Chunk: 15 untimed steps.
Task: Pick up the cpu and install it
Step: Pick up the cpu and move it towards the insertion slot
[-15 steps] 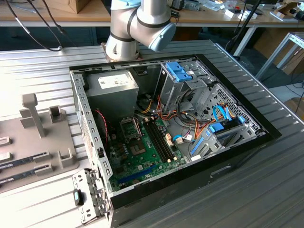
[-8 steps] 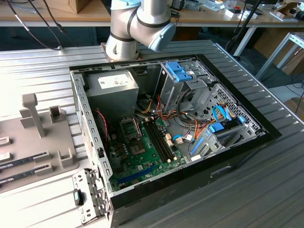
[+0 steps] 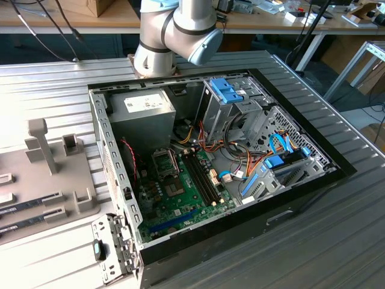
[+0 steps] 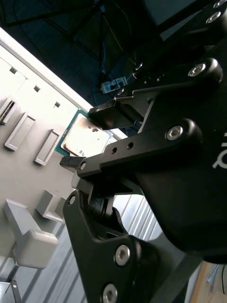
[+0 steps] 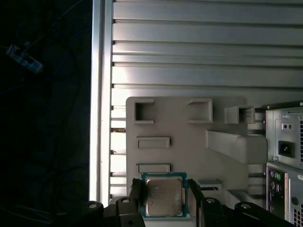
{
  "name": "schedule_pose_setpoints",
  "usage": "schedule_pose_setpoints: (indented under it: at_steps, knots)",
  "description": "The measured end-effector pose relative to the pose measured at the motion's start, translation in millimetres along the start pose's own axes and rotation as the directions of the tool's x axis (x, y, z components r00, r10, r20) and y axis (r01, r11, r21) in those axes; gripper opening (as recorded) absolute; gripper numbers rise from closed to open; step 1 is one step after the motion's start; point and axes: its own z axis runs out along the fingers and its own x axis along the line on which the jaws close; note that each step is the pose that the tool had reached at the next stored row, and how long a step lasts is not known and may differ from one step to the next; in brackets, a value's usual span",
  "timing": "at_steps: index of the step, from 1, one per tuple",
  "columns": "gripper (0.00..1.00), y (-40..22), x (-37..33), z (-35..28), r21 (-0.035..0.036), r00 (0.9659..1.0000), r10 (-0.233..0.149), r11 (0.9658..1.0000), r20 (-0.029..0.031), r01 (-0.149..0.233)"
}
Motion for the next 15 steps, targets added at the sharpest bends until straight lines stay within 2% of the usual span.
schedule_pose_setpoints:
  at_steps: [4, 7, 15]
  knots:
    - [0.47, 0.0, -0.1, -3.9, 0.0, 1.0, 0.0, 1.0, 0.0001, 0.0]
    - [0.47, 0.1, -0.3, -11.0, 0.0, 1.0, 0.0, 1.0, 0.0001, 0.0]
    - [0.47, 0.4, -0.7, -22.6, 0.0, 1.0, 0.0, 1.0, 0.0001, 0.0]
